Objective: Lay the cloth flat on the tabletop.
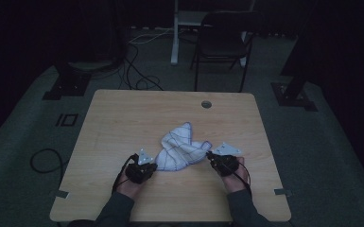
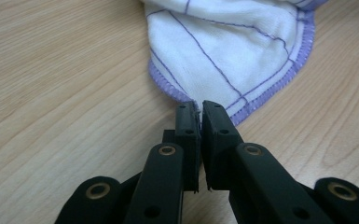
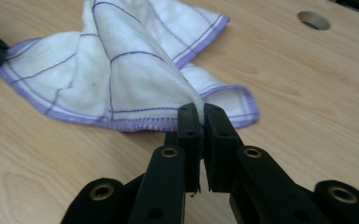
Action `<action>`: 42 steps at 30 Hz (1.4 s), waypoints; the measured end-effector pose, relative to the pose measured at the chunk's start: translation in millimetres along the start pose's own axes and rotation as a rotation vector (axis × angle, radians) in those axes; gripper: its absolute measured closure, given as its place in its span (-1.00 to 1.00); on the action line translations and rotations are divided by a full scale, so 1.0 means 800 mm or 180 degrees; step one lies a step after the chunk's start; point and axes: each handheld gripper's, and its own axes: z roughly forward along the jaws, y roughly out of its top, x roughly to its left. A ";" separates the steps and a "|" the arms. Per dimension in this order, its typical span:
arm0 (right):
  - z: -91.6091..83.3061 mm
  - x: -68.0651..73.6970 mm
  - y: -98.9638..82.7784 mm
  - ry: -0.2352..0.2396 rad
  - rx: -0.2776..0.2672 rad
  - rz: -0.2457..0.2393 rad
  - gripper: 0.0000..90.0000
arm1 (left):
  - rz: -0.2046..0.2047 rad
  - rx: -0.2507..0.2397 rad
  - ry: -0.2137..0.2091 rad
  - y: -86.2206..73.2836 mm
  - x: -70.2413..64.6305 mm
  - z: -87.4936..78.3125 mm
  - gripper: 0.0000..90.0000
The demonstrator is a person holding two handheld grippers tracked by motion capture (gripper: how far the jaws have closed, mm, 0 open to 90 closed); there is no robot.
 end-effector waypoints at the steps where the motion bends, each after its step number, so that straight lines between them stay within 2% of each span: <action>1: -0.001 -0.003 0.001 -0.0016 -0.0007 -0.0004 0.93 | -0.0003 0.0015 0.0009 0.000 0.002 -0.001 0.91; 6: -0.006 -0.013 0.003 -0.0089 -0.0037 0.0028 0.93 | -0.0069 0.0028 0.0065 -0.002 0.013 -0.004 0.91; 11: -0.010 -0.021 0.002 -0.0151 -0.0038 0.0053 0.93 | -0.0084 0.0042 0.0118 -0.003 0.020 -0.006 0.91; 18: -0.016 -0.030 0.001 -0.0213 -0.0043 0.0074 0.93 | -0.0246 0.0086 0.0339 -0.004 0.045 -0.010 0.92; 24: -0.018 -0.036 -0.002 -0.0245 -0.0029 0.0082 0.93 | -0.0315 0.0113 0.0418 -0.005 0.062 -0.013 0.92; 29: -0.021 -0.040 -0.004 -0.0279 -0.0014 0.0088 0.94 | -0.0290 0.0174 0.0533 0.000 0.079 -0.012 0.92; 36: -0.025 -0.047 -0.007 -0.0326 -0.0005 0.0110 0.94 | -0.0341 0.0214 0.0683 0.003 0.103 -0.011 0.92; 40: -0.025 -0.048 -0.008 -0.0330 0.0000 0.0118 0.94 | -0.0362 0.0260 0.0777 0.007 0.108 -0.009 0.90; 42: -0.025 -0.048 -0.008 -0.0330 0.0004 0.0107 0.94 | -0.0336 0.0276 0.0807 0.009 0.106 -0.008 0.81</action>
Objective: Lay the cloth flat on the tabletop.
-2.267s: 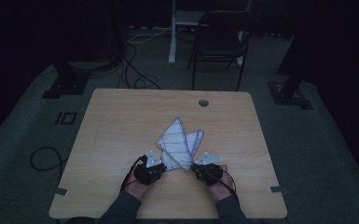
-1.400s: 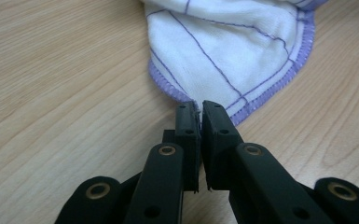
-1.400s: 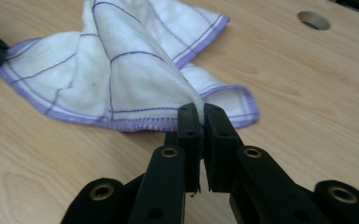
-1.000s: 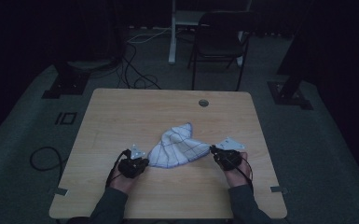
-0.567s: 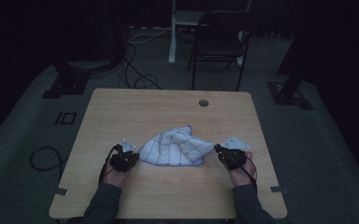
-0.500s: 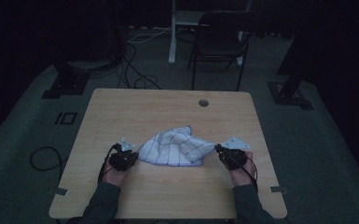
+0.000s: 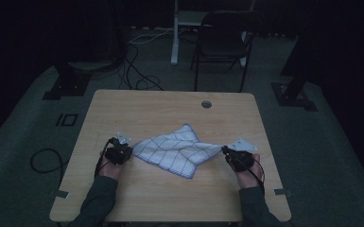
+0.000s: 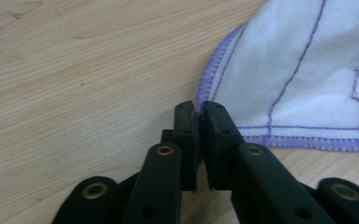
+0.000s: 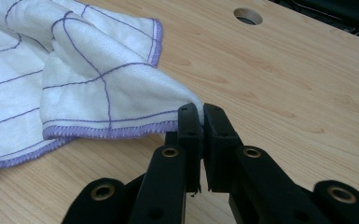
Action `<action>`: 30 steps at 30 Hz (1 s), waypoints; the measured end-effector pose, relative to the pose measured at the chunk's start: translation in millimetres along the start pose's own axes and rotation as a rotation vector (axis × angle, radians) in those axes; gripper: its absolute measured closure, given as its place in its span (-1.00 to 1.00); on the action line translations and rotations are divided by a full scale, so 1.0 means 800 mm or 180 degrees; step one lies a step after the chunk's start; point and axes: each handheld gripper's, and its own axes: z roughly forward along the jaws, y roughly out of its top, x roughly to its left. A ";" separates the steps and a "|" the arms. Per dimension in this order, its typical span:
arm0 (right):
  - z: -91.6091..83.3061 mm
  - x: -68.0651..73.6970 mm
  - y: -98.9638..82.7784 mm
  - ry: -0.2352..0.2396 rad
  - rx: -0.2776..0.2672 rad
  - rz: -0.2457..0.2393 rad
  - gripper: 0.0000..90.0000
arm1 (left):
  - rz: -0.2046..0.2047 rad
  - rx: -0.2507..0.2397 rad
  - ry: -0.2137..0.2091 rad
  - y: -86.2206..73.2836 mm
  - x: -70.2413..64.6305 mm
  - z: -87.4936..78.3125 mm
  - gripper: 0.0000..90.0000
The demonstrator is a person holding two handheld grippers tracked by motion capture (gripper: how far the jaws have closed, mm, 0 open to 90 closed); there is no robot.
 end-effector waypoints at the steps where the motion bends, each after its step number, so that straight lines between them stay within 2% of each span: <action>1: 0.000 0.000 0.000 0.0000 0.0000 0.0000 0.94 | 0.0000 0.0000 0.0000 0.000 0.000 0.000 0.78; 2: 0.000 0.000 0.000 -0.0006 0.0001 -0.0003 0.94 | -0.0011 -0.0037 -0.0055 0.000 -0.006 -0.002 0.78; 3: 0.001 0.001 0.000 -0.0051 0.0015 -0.0045 0.94 | 0.0039 -0.0043 -0.0070 0.001 -0.011 -0.004 0.76; 7: 0.003 0.002 0.000 -0.0050 0.0035 -0.0038 0.94 | 0.0151 -0.0152 -0.0151 0.009 -0.034 -0.011 0.74; 8: 0.003 0.002 0.000 -0.0050 0.0035 -0.0038 0.94 | 0.0151 -0.0152 -0.0151 0.009 -0.034 -0.011 0.74; 9: 0.004 0.003 -0.001 -0.0051 0.0033 -0.0053 0.94 | 0.0228 -0.0215 -0.0222 0.014 -0.048 -0.015 0.73; 11: 0.004 0.003 -0.001 -0.0049 0.0029 -0.0050 0.94 | 0.0352 -0.0245 -0.0281 0.020 -0.065 -0.016 0.72; 12: 0.004 0.003 -0.001 -0.0049 0.0029 -0.0050 0.94 | 0.0352 -0.0245 -0.0281 0.020 -0.065 -0.016 0.72; 13: 0.004 0.003 -0.001 -0.0049 0.0025 -0.0044 0.94 | 0.0409 -0.0241 -0.0316 0.021 -0.072 -0.015 0.72; 14: 0.004 0.003 -0.001 -0.0045 0.0020 -0.0035 0.94 | 0.0489 -0.0254 -0.0384 0.024 -0.084 -0.012 0.71; 17: 0.005 0.003 -0.001 -0.0043 0.0012 -0.0033 0.94 | 0.0568 -0.0253 -0.0541 0.028 -0.104 -0.007 0.71; 19: 0.005 0.002 -0.001 -0.0038 0.0012 -0.0023 0.94 | 0.0571 -0.0253 -0.0589 0.029 -0.108 -0.007 0.72; 20: 0.005 0.002 0.000 -0.0037 0.0013 -0.0020 0.94 | 0.0597 -0.0274 -0.0715 0.031 -0.119 -0.005 0.72; 22: 0.006 0.003 0.000 -0.0040 0.0014 -0.0025 0.94 | 0.0632 -0.0298 -0.0827 0.034 -0.133 -0.004 0.72; 30: 0.010 0.004 0.003 -0.0036 0.0002 -0.0030 0.94 | 0.0781 -0.0333 -0.1170 0.043 -0.175 0.005 0.74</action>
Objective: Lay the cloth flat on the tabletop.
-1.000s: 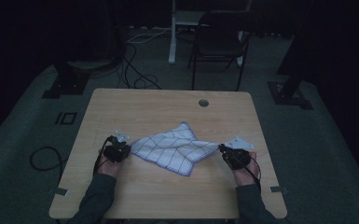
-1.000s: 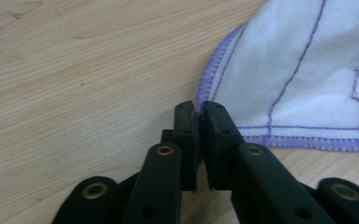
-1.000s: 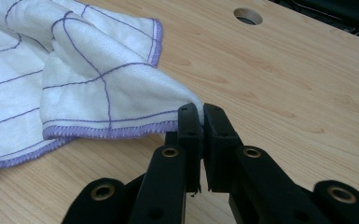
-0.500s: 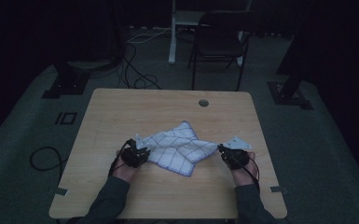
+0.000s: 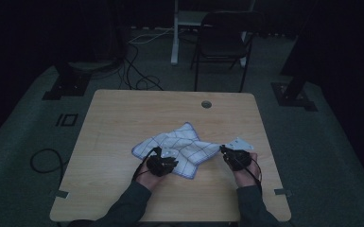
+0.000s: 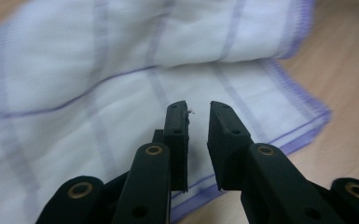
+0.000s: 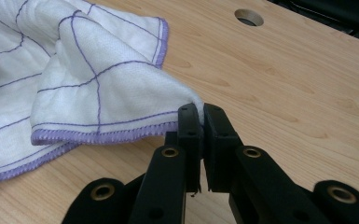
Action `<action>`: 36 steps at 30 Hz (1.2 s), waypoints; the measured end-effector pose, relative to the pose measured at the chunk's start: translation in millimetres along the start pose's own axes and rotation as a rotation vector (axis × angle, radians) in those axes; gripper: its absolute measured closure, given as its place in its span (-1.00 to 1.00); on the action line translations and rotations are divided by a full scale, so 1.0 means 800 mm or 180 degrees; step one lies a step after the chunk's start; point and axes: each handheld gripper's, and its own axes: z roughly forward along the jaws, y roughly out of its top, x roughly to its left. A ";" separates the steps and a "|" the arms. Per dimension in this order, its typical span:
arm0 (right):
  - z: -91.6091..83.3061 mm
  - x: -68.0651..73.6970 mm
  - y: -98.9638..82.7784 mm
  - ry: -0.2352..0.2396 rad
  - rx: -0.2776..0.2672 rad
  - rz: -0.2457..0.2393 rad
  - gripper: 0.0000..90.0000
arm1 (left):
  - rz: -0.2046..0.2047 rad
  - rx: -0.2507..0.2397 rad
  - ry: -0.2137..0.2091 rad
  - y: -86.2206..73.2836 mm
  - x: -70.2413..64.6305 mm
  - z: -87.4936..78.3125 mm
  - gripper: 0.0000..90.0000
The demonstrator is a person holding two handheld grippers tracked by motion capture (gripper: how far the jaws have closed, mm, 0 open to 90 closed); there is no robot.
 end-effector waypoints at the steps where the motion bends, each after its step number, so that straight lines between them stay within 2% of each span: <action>1: 0.000 0.000 0.000 -0.0002 0.0001 -0.0003 0.94 | 0.0031 0.0010 -0.0031 0.001 -0.003 0.003 0.74; 5: 0.002 -0.003 0.001 -0.0006 -0.0004 0.0002 0.94 | 0.0041 0.0074 -0.0115 0.002 -0.015 0.013 0.75; 7: 0.003 -0.003 0.001 0.0000 -0.0006 0.0025 0.94 | 0.0048 0.0104 -0.0115 0.002 -0.017 0.014 0.77; 8: 0.005 -0.005 0.002 0.0001 -0.0021 0.0048 0.94 | 0.0092 0.0175 -0.0112 0.001 -0.022 0.016 0.77; 13: 0.009 -0.009 0.005 -0.0037 -0.0036 0.0047 0.94 | 0.0103 0.0190 -0.0175 -0.001 -0.028 0.014 0.79; 14: 0.009 -0.010 0.007 -0.0048 -0.0032 0.0050 0.94 | 0.0097 0.0181 -0.0250 -0.004 -0.032 0.012 0.79; 20: 0.013 -0.020 0.008 -0.0113 -0.0018 0.0087 0.93 | 0.0159 0.0196 -0.0439 -0.012 -0.053 0.005 0.79; 25: 0.010 -0.025 0.006 -0.0150 -0.0014 0.0141 0.71 | 0.0254 0.0199 -0.0598 -0.015 -0.072 0.003 0.79; 29: 0.004 -0.027 0.007 -0.0165 -0.0050 0.0174 0.52 | 0.0356 0.0194 -0.0796 -0.016 -0.092 0.004 0.79; 33: -0.001 -0.021 0.008 -0.0083 -0.0061 0.0126 0.42 | 0.0419 0.0188 -0.0933 -0.015 -0.108 0.006 0.77; 36: -0.003 -0.012 0.007 0.0011 -0.0070 0.0105 0.39 | 0.0445 0.0107 -0.0996 -0.015 -0.112 0.004 0.74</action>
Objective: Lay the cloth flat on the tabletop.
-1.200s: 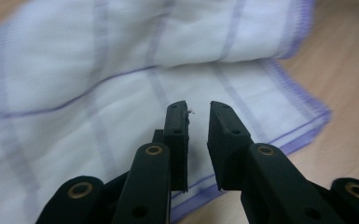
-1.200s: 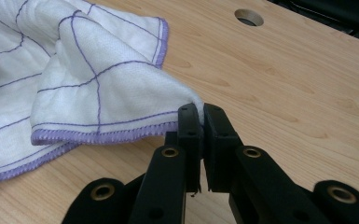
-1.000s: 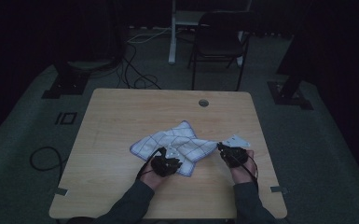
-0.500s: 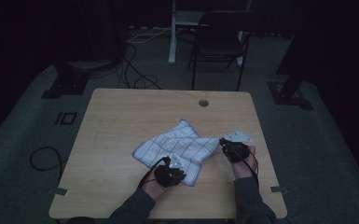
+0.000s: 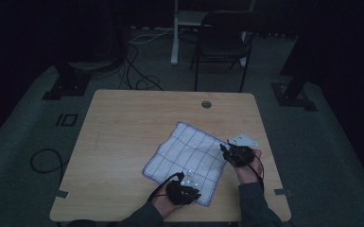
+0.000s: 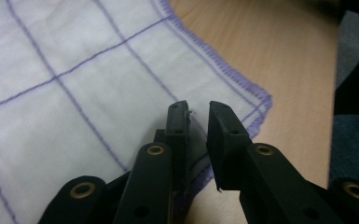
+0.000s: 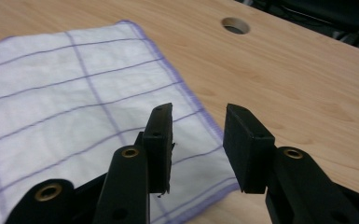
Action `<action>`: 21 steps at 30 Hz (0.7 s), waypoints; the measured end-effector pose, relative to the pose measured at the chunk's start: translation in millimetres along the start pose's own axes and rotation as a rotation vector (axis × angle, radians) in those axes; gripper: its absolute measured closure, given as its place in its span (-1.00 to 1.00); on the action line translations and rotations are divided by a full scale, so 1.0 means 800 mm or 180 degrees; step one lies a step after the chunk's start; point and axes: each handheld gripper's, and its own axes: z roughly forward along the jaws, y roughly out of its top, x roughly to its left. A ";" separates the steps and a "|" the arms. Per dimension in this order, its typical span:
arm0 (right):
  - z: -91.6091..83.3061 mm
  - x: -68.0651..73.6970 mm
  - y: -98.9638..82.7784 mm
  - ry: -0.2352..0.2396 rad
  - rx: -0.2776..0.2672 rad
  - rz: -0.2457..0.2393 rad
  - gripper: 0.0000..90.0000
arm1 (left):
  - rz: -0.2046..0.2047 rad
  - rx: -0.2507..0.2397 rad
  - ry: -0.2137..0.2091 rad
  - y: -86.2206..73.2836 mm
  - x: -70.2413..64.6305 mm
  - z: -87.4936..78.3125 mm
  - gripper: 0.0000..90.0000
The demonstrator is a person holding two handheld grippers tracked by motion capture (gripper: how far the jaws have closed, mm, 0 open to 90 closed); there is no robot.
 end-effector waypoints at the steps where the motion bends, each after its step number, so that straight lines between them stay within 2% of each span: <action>1: 0.000 0.003 -0.002 0.0046 -0.0002 0.0003 0.38 | 0.0000 -0.0029 0.0007 0.001 0.000 -0.002 0.73; 3: -0.001 0.013 -0.007 0.0117 0.0013 -0.0018 0.37 | 0.0005 -0.0094 0.0072 0.002 0.004 -0.008 0.70; 6: 0.001 0.025 -0.014 0.0182 0.0051 -0.0056 0.36 | -0.0063 -0.0141 0.0211 0.004 0.019 -0.020 0.68; 8: 0.002 0.029 -0.017 0.0201 0.0064 -0.0056 0.36 | -0.0063 -0.0141 0.0211 0.004 0.019 -0.020 0.68; 9: 0.005 0.035 -0.024 0.0246 0.0104 -0.0056 0.36 | -0.0187 -0.0236 0.0421 0.003 0.042 -0.034 0.66; 12: 0.012 0.043 -0.031 0.0296 0.0179 -0.0072 0.36 | -0.0322 -0.0325 0.0629 0.001 0.067 -0.047 0.66; 13: 0.012 0.043 -0.031 0.0296 0.0179 -0.0072 0.36 | -0.0322 -0.0325 0.0629 0.001 0.067 -0.047 0.66; 14: 0.016 0.048 -0.035 0.0328 0.0228 -0.0089 0.36 | -0.0402 -0.0383 0.0752 -0.001 0.084 -0.055 0.66; 16: 0.019 0.052 -0.038 0.0344 0.0270 -0.0112 0.35 | -0.0470 -0.0418 0.0882 -0.001 0.101 -0.061 0.65; 21: 0.025 0.056 -0.041 0.0377 0.0335 -0.0144 0.35 | -0.0524 -0.0421 0.1183 0.003 0.135 -0.067 0.65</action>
